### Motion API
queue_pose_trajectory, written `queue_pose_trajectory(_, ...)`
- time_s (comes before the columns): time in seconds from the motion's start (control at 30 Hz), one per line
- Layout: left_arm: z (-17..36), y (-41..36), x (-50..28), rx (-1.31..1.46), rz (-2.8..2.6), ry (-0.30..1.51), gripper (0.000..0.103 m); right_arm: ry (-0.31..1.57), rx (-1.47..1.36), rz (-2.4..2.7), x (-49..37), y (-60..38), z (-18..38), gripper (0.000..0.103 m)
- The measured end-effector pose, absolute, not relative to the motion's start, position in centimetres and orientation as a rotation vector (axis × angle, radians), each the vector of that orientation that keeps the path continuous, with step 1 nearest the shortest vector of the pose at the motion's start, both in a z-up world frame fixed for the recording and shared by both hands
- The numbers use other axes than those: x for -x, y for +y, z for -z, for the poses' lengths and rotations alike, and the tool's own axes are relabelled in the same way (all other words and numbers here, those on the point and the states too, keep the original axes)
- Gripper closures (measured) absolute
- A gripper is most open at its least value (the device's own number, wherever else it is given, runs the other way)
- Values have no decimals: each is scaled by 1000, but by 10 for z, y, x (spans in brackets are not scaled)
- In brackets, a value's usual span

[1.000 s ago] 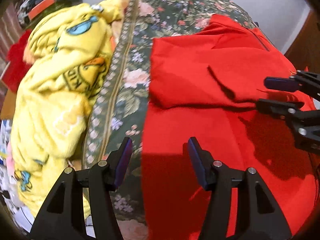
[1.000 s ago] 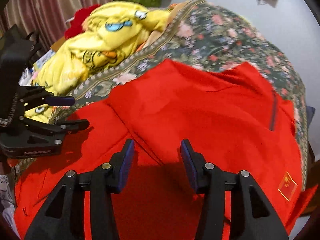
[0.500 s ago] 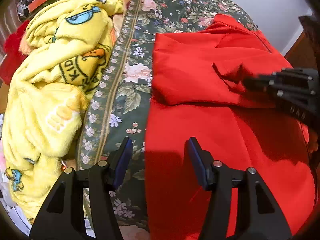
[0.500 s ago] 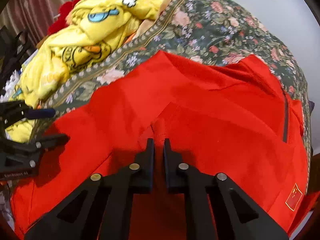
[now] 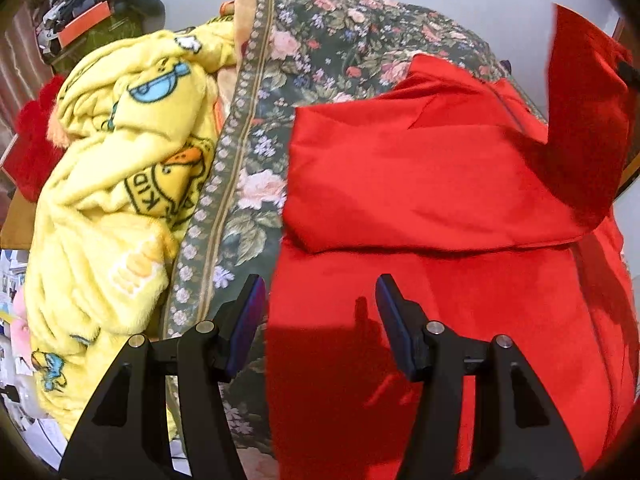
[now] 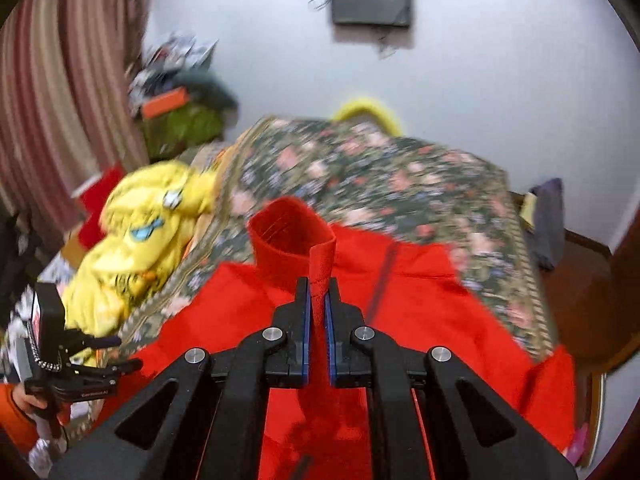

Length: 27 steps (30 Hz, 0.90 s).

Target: Fold large clothes

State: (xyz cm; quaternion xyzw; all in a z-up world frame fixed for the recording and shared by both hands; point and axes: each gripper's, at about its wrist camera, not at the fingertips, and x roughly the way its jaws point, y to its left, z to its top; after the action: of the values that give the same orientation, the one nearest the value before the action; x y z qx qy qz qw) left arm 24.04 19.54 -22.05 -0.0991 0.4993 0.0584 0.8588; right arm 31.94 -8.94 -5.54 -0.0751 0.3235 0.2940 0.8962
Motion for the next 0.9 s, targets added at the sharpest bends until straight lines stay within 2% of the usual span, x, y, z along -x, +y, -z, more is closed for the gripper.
queue_pose_trajectory(0.13, 214, 179, -246, 197, -110, 1050, 46, 708, 106, -545, -320, -131, 65, 98)
queue_pose_trajectory(0.57, 197, 121, -250, 79, -61, 1052, 46, 997, -60, -417, -328, -232, 158, 97)
queue_pose_trajectory(0.83, 197, 100, -251, 37, -43, 1067, 46, 1075, -99, -451, -317, -248, 173, 96)
queue_pose_trajectory(0.9, 196, 95, -252, 27, -36, 1067, 46, 1093, -85, -465, -313, -250, 172, 92)
